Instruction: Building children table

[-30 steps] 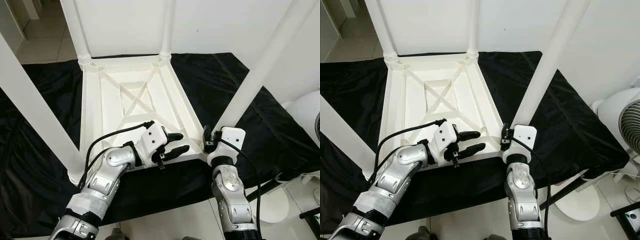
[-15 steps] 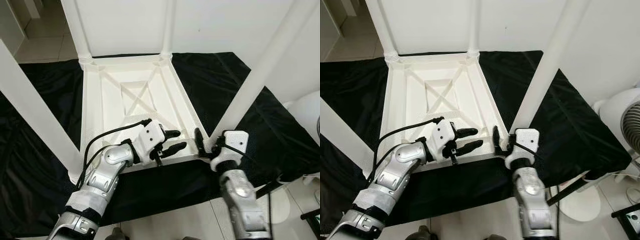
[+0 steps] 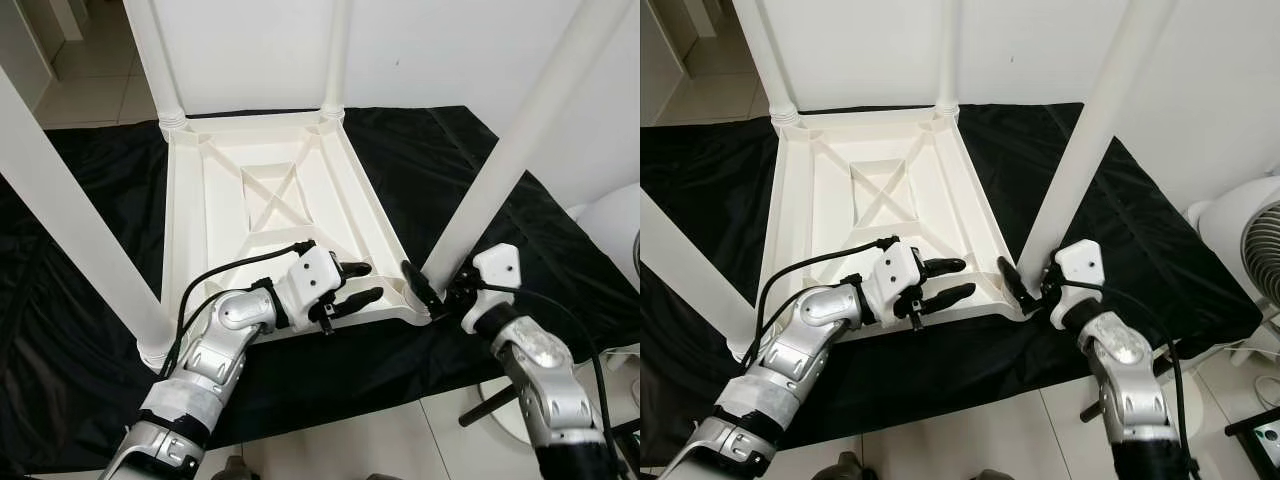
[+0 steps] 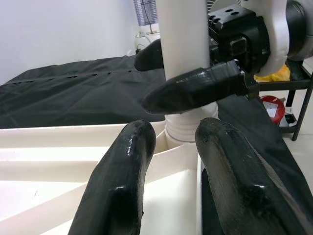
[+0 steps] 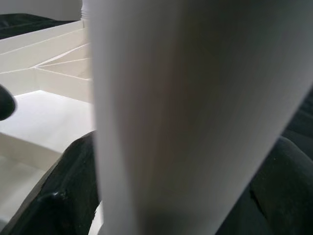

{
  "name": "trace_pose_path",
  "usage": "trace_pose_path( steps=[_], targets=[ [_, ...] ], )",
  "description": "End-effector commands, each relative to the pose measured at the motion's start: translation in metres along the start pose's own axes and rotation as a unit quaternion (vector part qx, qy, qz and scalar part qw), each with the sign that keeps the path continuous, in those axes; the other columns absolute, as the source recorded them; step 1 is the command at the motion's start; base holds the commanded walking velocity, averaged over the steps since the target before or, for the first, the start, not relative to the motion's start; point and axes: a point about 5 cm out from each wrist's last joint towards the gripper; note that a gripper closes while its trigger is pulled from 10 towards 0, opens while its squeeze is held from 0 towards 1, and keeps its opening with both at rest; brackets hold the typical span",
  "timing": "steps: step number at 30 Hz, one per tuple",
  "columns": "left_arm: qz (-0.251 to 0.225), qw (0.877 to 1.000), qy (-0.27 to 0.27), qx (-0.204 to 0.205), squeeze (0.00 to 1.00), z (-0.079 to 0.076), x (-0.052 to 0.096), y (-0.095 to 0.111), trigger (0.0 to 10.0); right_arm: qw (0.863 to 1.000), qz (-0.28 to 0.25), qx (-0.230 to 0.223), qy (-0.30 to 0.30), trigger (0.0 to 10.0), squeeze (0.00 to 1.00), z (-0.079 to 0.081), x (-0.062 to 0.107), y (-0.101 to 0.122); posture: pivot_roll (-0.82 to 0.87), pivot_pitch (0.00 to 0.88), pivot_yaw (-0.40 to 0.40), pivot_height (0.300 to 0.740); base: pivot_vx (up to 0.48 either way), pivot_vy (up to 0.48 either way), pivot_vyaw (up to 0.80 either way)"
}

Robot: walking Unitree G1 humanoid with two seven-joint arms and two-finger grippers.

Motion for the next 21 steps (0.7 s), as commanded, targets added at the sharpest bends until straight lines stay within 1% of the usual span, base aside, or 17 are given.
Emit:
trace_pose_path(
  steps=[1, 2, 3, 4, 5, 10, 11, 13, 15, 16, 17, 18, 19, 21],
  targets=[
    [-0.001, 1.0, 0.02, -0.012, 0.0, 0.001, -0.002, 0.001, 10.0, 1.0, 0.005, 0.009, 0.028, 6.5, 0.0, -0.001, -0.006, -0.002, -0.02, 0.0, -0.001, 0.74, 0.0, 0.0, 0.0],
    [-0.002, 1.0, 0.019, -0.013, 0.0, 0.001, -0.003, 0.001, 10.0, 0.999, 0.007, 0.015, 0.035, 6.5, 0.0, -0.003, -0.009, -0.003, -0.02, 0.0, -0.001, 0.74, 0.0, 0.0, 0.0],
    [-0.003, 1.0, 0.019, -0.013, 0.0, 0.001, -0.004, 0.002, 10.0, 0.999, 0.007, 0.016, 0.042, 4.6, 0.0, -0.003, -0.011, -0.003, -0.01, 0.0, -0.004, 0.74, 0.0, 0.0, 0.0],
    [-0.003, 1.0, 0.019, -0.013, 0.0, 0.001, -0.004, 0.002, 10.0, 0.999, 0.007, 0.016, 0.042, 4.6, 0.0, -0.003, -0.011, -0.003, -0.01, 0.0, -0.004, 0.74, 0.0, 0.0, 0.0],
    [-0.005, 1.0, 0.02, -0.014, 0.0, 0.001, -0.005, 0.002, 10.0, 0.998, 0.009, 0.011, 0.055, 0.0, 0.0, -0.001, -0.011, -0.004, 0.0, 0.0, -0.011, 0.74, 0.0, 0.0, 0.0],
    [-0.008, 1.0, 0.022, -0.015, 0.0, 0.0, -0.005, 0.003, 10.0, 0.997, 0.016, -0.005, 0.079, 0.0, 0.0, 0.007, -0.011, -0.01, 0.0, 0.0, -0.013, 0.74, 0.0, 0.0, 0.0],
    [-0.008, 1.0, 0.024, -0.016, 0.0, 0.0, -0.005, 0.004, 10.0, 0.996, 0.017, -0.019, 0.087, 0.0, 0.0, 0.01, -0.009, -0.013, 0.0, 0.0, -0.015, 0.74, 0.0, 0.0, 0.0],
    [-0.008, 1.0, 0.024, -0.016, 0.0, 0.0, -0.005, 0.004, 10.0, 0.996, 0.016, -0.031, 0.088, 0.0, 0.0, 0.013, -0.008, -0.015, 0.0, 0.0, -0.018, 0.74, 0.0, 0.0, 0.0],
    [-0.008, 1.0, 0.025, -0.017, 0.0, 0.0, -0.005, 0.004, 10.0, 0.996, 0.014, -0.03, 0.079, 0.0, 0.0, 0.015, -0.007, -0.016, 0.0, 0.0, -0.017, 0.74, 0.0, 0.0, 0.0],
    [-0.008, 0.999, 0.026, -0.018, 0.0, 0.0, -0.005, 0.004, 10.0, 0.997, 0.013, -0.036, 0.073, 1.6, 0.0, 0.015, -0.007, -0.017, 0.0, 0.0, -0.02, 0.74, 0.0, 0.0, 0.0],
    [-0.008, 0.999, 0.026, -0.018, 0.0, 0.001, -0.005, 0.004, 10.0, 0.997, 0.012, -0.039, 0.065, 4.7, 0.0, 0.016, -0.008, -0.016, 0.0, 0.0, -0.02, 0.74, 0.0, 0.0, 0.0],
    [-0.009, 0.999, 0.027, -0.018, 0.0, 0.001, -0.005, 0.004, 10.0, 0.998, 0.037, -0.024, 0.039, 10.0, 0.0, 0.014, -0.01, -0.019, 0.0, 0.0, -0.019, 0.74, 0.0, 0.0, 0.0],
    [-0.009, 0.999, 0.027, -0.018, 0.0, 0.001, -0.005, 0.004, 10.0, 0.998, 0.037, -0.024, 0.039, 10.0, 0.0, 0.014, -0.01, -0.019, 0.0, 0.0, -0.019, 0.74, 0.0, 0.0, 0.0],
    [-0.009, 0.999, 0.028, -0.017, 0.0, 0.002, -0.005, 0.004, 10.0, 0.998, 0.066, 0.003, 0.0, 10.0, 0.0, 0.013, -0.012, -0.022, 0.0, 0.0, -0.018, 0.74, 0.0, 0.0, 0.0]
  ],
)
Point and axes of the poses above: a point about 5 cm out from each wrist's last joint towards the gripper, its own x axis pointing back from the gripper into the wrist, its own y axis along the axis of the wrist's last joint, z = x × y, and after that the axes turned 8 degrees about x, right-handed
